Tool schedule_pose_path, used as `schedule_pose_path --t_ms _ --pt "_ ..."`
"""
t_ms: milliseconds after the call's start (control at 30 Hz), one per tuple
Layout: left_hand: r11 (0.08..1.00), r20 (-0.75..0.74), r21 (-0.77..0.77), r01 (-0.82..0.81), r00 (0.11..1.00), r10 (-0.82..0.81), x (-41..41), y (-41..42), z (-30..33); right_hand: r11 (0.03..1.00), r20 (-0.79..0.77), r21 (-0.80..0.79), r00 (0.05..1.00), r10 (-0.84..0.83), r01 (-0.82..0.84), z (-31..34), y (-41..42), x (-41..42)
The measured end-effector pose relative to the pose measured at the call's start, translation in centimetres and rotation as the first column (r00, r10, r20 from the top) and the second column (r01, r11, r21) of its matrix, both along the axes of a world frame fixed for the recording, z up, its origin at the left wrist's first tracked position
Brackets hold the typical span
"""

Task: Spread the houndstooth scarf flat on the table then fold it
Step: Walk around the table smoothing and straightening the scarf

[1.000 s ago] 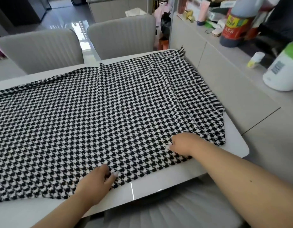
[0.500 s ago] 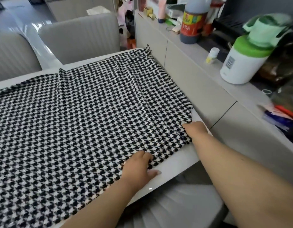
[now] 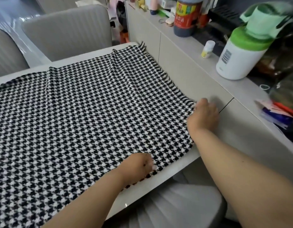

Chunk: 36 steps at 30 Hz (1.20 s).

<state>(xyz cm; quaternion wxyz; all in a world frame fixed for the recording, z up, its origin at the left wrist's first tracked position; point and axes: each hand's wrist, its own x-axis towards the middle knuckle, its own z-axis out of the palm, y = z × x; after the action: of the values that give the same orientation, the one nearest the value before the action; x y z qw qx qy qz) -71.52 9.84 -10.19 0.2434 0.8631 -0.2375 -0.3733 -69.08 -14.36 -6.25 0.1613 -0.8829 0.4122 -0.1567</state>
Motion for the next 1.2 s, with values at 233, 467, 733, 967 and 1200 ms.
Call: schedule_pose_path --t_ms 233,467,733,967,1200 --pt "0.961 0.519 0.079 -0.264 0.834 0.186 3.5 1.4 0.8 0.772 -0.253 0.213 0.729 0.636 -0.599 -2.0 4.3 1.1" --pt "0.732 0.373 0.413 -0.542 0.834 0.407 6.0 9.2 -1.2 0.872 -0.695 0.353 0.529 0.488 -0.34 -4.2 4.3 1.1" --pt "0.556 0.399 0.436 -0.708 0.706 0.586 4.3 12.7 -1.3 0.963 -0.786 0.26 0.563 0.255 -0.074 -3.5 3.8 0.0" --pt "0.785 0.509 0.322 -0.529 0.796 0.328 0.5 9.5 -2.3 0.959 -0.833 0.206 0.479 0.277 -0.197 -2.2 6.4 -0.3" --pt "0.559 0.467 0.374 -0.74 0.671 0.576 -1.9 14.8 -1.1 0.769 -0.66 0.305 0.457 0.595 -0.562 -1.2 10.4 0.4"
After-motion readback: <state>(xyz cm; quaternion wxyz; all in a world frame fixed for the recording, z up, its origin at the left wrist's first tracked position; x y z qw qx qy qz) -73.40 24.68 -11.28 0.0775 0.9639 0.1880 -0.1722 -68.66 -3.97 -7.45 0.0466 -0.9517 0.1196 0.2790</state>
